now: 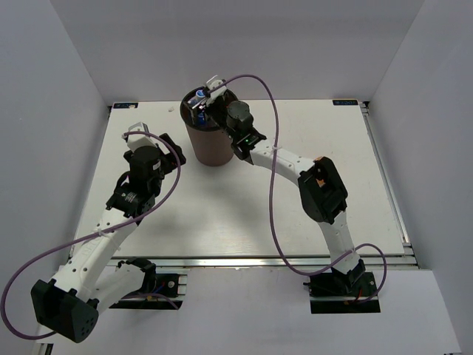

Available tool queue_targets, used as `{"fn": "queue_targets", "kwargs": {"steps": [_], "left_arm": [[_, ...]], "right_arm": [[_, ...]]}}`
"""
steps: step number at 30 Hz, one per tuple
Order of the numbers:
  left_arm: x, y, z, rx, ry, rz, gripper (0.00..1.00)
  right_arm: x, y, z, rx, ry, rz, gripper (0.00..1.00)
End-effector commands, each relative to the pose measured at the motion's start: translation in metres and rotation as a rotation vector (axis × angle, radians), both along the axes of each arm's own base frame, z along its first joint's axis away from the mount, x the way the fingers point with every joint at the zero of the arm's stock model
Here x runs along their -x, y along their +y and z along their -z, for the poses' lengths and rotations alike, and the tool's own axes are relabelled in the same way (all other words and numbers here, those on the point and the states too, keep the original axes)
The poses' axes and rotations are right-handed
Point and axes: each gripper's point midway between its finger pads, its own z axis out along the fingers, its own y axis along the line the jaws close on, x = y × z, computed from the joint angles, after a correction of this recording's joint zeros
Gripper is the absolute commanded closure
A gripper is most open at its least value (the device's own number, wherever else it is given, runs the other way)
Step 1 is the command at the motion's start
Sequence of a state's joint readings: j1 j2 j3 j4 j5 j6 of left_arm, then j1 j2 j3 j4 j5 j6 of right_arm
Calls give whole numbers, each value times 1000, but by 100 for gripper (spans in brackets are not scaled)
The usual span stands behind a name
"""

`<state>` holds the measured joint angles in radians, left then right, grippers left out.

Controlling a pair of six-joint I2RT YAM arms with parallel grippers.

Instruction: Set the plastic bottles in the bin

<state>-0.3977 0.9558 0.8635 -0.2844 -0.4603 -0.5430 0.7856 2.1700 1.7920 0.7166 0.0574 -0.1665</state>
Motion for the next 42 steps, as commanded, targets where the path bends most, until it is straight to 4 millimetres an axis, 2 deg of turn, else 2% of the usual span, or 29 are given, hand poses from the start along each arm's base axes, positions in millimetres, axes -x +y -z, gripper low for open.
{"fn": "queue_targets", "kwargs": {"steps": [1, 3, 4, 5, 6, 8, 9, 10, 11, 12, 14, 15, 16, 17, 18, 19, 20, 21, 22, 23, 25, 26, 27, 28, 30, 31, 35, 39, 42], "left_arm": [[-1, -5, -8, 22, -18, 23, 2], [-1, -5, -6, 25, -14, 21, 2], [-1, -5, -7, 26, -14, 19, 2], [0, -4, -6, 24, -9, 15, 2], [0, -3, -6, 26, -10, 9, 2], [1, -3, -9, 31, -16, 5, 2], [1, -3, -9, 32, -18, 7, 2], [2, -3, -10, 33, -19, 10, 2], [2, -2, -11, 34, -22, 7, 2], [2, -2, -10, 33, -21, 5, 2], [4, 0, -12, 33, -24, 1, 2], [4, 1, -12, 30, -28, -7, 2], [4, 2, -12, 29, -27, -9, 2], [4, 2, -11, 24, -24, -9, 2], [4, 2, -11, 20, -21, -10, 2], [3, 1, -10, 18, -19, -7, 2], [3, 2, -10, 18, -19, -7, 2], [3, 1, -11, 20, -23, -3, 2], [3, 0, -11, 16, -21, 0, 2], [2, 0, -10, 16, -21, 2, 2], [1, 0, -11, 11, -23, 3, 2], [1, 2, -11, 6, -22, -8, 2], [1, 3, -11, 3, -20, -13, 2], [1, 4, -11, -3, -20, -16, 2], [1, 6, -10, -8, -16, -25, 2], [1, 6, -9, -13, -11, -26, 2], [0, 4, -7, -14, 0, -16, 2], [0, 4, -4, -21, 9, -17, 2], [-1, 4, -2, -25, 15, -20, 2]], "right_arm": [[3, -9, -69, -57, -78, 16, 11], [13, -11, -96, -77, -99, -15, 11], [16, -12, -103, -81, -93, -25, 11], [23, -16, -121, -95, -101, -37, 11], [25, -20, -128, -99, -89, -38, 11], [32, -34, -136, -82, -61, -38, 11], [26, -35, -117, -45, -16, -31, 11], [38, -55, -146, -73, -28, -20, 11], [30, -72, -136, -56, 13, 12, 10], [28, -84, -131, -52, 57, 15, 11], [28, -123, -121, -21, 182, 60, 11], [19, -150, -103, -7, 268, 53, 11], [29, -175, -92, 34, 354, 64, 11], [19, -215, -84, 40, 401, 133, 11], [19, -236, -64, 102, 435, 174, 11], [30, -263, -57, 164, 461, 231, 11], [26, -295, -52, 194, 465, 318, 11], [26, -321, -27, 249, 501, 395, 11], [31, -340, -28, 278, 488, 428, 11], [32, -371, -15, 294, 536, 476, 11], [41, -388, 14, 340, 599, 435, 11], [44, -405, 29, 359, 643, 455, 11], [48, -408, 44, 391, 669, 433, 11], [53, -412, 75, 438, 724, 420, 11], [62, -415, 119, 562, 794, 362, 11], [65, -416, 133, 594, 824, 348, 11], [63, -433, 181, 664, 921, 403, 11], [71, -427, 223, 709, 977, 322, 11], [78, -433, 254, 743, 1032, 332, 11]]}}
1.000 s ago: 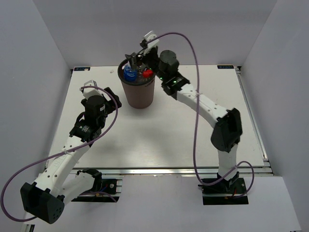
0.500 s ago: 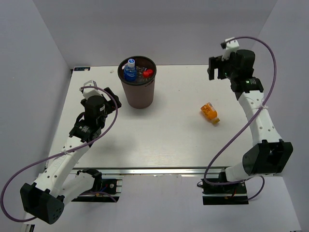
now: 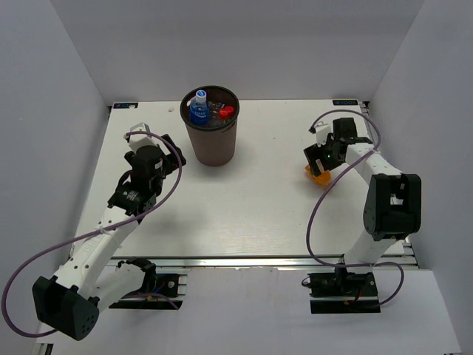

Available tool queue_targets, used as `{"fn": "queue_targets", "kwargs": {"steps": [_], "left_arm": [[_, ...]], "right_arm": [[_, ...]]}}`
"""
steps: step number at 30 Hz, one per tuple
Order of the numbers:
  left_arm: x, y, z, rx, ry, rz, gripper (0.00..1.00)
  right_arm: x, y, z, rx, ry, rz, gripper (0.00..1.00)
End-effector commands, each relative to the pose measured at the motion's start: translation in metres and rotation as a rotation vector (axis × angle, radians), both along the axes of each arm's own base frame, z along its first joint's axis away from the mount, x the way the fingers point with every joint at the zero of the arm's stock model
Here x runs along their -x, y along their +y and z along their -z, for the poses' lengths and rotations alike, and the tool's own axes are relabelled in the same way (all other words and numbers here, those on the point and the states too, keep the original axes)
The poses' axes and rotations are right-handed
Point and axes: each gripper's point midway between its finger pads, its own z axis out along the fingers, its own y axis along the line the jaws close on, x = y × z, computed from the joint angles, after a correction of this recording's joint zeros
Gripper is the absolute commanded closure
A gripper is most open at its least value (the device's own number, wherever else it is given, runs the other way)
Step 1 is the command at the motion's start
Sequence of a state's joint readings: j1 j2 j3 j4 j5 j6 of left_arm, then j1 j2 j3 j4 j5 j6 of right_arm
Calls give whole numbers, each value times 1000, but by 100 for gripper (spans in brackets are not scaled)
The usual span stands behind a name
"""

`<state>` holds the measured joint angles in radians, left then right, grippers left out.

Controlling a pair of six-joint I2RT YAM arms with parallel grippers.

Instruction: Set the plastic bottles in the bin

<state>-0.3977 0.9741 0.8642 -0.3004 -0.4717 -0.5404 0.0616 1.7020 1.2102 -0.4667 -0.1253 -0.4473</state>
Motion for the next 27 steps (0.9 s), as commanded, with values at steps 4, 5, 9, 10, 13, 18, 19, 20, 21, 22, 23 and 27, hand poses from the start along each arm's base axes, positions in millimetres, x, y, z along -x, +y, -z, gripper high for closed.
{"fn": "queue_targets", "kwargs": {"steps": [4, 5, 9, 10, 13, 18, 19, 20, 21, 22, 23, 27], "left_arm": [[-2, 1, -10, -9, -12, -5, 2], [-2, 1, -9, -10, -8, -3, 2], [-3, 1, -6, -14, 3, -7, 2], [-3, 0, -7, -14, 3, -5, 2], [-4, 1, -9, -10, -5, -7, 2], [-4, 0, -10, -7, -9, -4, 2], [-4, -1, -11, -5, -11, -3, 2], [-3, 0, -10, -7, -9, -8, 2], [-3, 1, -10, -5, -10, -11, 2], [-2, 1, -11, -5, -12, -10, 2], [-2, 2, -12, -5, -14, -14, 2], [0, 3, -15, 4, -21, -14, 2]], "right_arm": [[-1, -3, 27, 26, 30, -18, 15], [0, 2, 28, 2, 38, -36, 18], [-9, 14, 21, -59, 30, -61, 36], [-11, 18, 17, -76, 18, -70, 39], [-20, 35, -14, -156, -49, -102, 59], [-24, 101, -105, -265, -209, -266, 64], [-30, 117, -135, -273, -274, -304, 64], [-33, 127, -150, -257, -308, -301, 64], [-28, 156, -162, -254, -336, -354, 64], [-39, 168, -190, -237, -410, -340, 64], [-41, 182, -205, -267, -435, -331, 64], [-51, 244, -267, -454, -557, -367, 70]]}}
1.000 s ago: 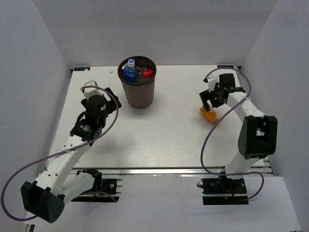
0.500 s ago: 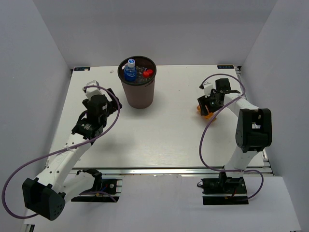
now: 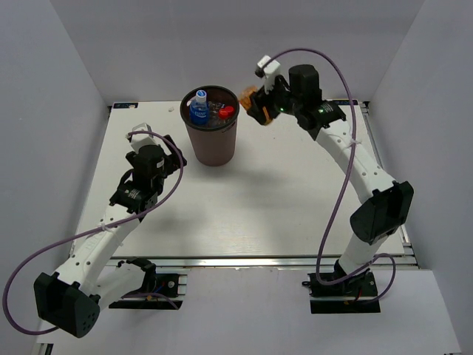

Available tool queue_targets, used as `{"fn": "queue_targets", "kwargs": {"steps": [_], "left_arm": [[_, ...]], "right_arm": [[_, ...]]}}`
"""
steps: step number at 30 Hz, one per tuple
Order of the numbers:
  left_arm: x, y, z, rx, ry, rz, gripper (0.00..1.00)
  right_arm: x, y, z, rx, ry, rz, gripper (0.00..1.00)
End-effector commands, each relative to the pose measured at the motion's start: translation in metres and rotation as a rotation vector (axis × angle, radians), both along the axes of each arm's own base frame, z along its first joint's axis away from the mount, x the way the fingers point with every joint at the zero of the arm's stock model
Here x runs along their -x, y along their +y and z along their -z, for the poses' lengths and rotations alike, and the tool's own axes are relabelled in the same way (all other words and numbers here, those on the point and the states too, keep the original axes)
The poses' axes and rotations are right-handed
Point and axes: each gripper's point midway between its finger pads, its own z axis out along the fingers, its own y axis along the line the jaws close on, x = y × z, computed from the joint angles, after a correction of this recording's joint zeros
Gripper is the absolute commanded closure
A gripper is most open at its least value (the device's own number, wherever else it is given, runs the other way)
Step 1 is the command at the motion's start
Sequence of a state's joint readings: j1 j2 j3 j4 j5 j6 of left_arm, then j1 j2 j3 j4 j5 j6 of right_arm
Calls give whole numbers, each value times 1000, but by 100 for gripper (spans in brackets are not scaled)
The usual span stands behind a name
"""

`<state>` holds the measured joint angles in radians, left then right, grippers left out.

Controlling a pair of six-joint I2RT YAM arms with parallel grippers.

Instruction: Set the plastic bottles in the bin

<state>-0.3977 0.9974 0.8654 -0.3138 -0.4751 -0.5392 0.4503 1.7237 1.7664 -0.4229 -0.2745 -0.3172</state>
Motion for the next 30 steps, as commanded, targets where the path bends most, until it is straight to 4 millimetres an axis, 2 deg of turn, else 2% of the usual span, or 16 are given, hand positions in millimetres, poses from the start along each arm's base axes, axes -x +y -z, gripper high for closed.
{"fn": "queue_targets", "kwargs": {"steps": [1, 2, 3, 4, 5, 7, 8, 9, 10, 11, 14, 18, 22, 25, 26, 30], "left_arm": [[1, 2, -25, 21, -57, -8, 2], [2, 1, -26, 24, -59, -2, 2], [2, 1, -25, 26, -60, -1, 2], [3, 1, -25, 28, -64, 0, 2], [3, 1, -26, 29, -67, 1, 2], [3, 2, -25, 27, -63, -2, 2], [2, 1, -25, 26, -62, -1, 2], [2, 0, -27, 28, -65, 4, 2], [2, -1, -27, 30, -64, 13, 2], [3, -2, -28, 33, -67, 17, 2], [5, -2, -31, 41, -86, 25, 2], [5, -1, -32, 36, -88, 22, 2], [4, -3, -33, 35, -88, 28, 2], [2, -3, -31, 32, -83, 28, 2], [2, -3, -31, 30, -81, 28, 2], [2, -4, -30, 33, -78, 30, 2]], "right_arm": [[-18, 33, -58, -185, -100, 2, 70], [-30, 38, -61, -209, -127, 39, 70], [-32, 48, -68, -249, -147, 33, 70], [-38, 57, -86, -304, -221, 11, 69], [-45, 66, -82, -324, -230, 2, 69], [-51, 82, -97, -365, -294, -28, 69], [-63, 92, -87, -373, -301, -22, 70], [-64, 100, -105, -393, -341, -39, 70], [-69, 106, -106, -391, -355, -45, 71], [-80, 116, -93, -393, -353, -53, 71], [-93, 133, -88, -427, -360, -78, 70], [-91, 151, -83, -426, -358, -109, 70], [-84, 154, -61, -370, -327, -109, 66], [-84, 151, -45, -341, -285, -89, 53], [-83, 152, -44, -335, -283, -92, 40], [-84, 151, -42, -323, -271, -80, 23]]}}
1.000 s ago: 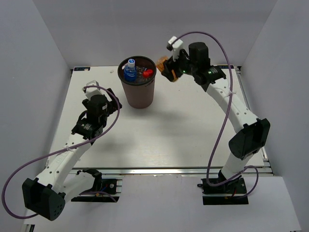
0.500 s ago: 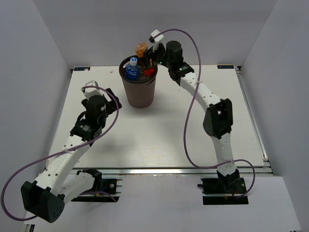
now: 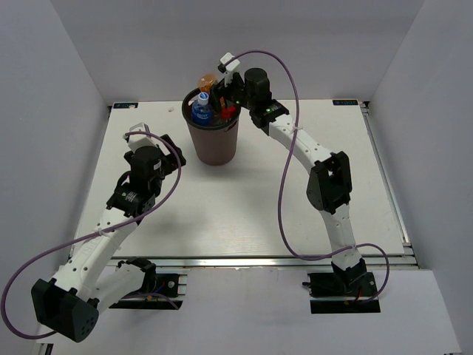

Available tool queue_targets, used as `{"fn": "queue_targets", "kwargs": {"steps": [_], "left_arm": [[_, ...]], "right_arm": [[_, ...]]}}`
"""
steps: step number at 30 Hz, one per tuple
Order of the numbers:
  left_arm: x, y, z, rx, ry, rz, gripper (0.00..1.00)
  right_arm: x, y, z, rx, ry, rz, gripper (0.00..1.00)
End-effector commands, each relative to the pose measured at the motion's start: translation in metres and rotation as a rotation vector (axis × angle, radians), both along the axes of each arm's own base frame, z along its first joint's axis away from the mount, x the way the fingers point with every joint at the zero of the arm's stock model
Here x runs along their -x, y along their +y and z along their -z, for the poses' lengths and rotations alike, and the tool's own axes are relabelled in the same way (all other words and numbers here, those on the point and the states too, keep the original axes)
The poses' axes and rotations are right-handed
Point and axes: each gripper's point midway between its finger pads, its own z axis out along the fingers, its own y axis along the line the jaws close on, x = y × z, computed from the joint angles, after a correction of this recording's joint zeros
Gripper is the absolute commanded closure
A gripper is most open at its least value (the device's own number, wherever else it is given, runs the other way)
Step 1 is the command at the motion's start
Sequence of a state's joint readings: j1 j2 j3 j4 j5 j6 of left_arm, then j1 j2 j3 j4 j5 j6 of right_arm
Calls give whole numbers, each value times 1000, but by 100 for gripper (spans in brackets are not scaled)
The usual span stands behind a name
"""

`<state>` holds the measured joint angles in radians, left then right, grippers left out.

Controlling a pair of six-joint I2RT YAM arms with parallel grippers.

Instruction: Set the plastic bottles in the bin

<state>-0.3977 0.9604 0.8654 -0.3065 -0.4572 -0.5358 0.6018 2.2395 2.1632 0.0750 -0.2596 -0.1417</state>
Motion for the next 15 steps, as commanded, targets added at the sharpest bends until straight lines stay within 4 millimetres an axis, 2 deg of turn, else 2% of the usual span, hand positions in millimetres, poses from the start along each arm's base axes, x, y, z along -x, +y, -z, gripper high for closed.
{"fn": "queue_targets", "kwargs": {"steps": [1, 3, 11, 15], "left_arm": [[-2, -2, -18, 13, -40, 11, 2], [-1, -2, -18, 14, -40, 10, 2], [0, -2, -18, 18, -42, 12, 2], [0, -3, -19, 20, -43, 15, 2]], "right_arm": [[5, -11, -43, -35, -66, 27, 18], [6, -10, -41, -39, -65, 27, 11], [15, -10, -57, -71, -82, -4, 11], [22, -13, -82, -114, -104, -8, 11]]}}
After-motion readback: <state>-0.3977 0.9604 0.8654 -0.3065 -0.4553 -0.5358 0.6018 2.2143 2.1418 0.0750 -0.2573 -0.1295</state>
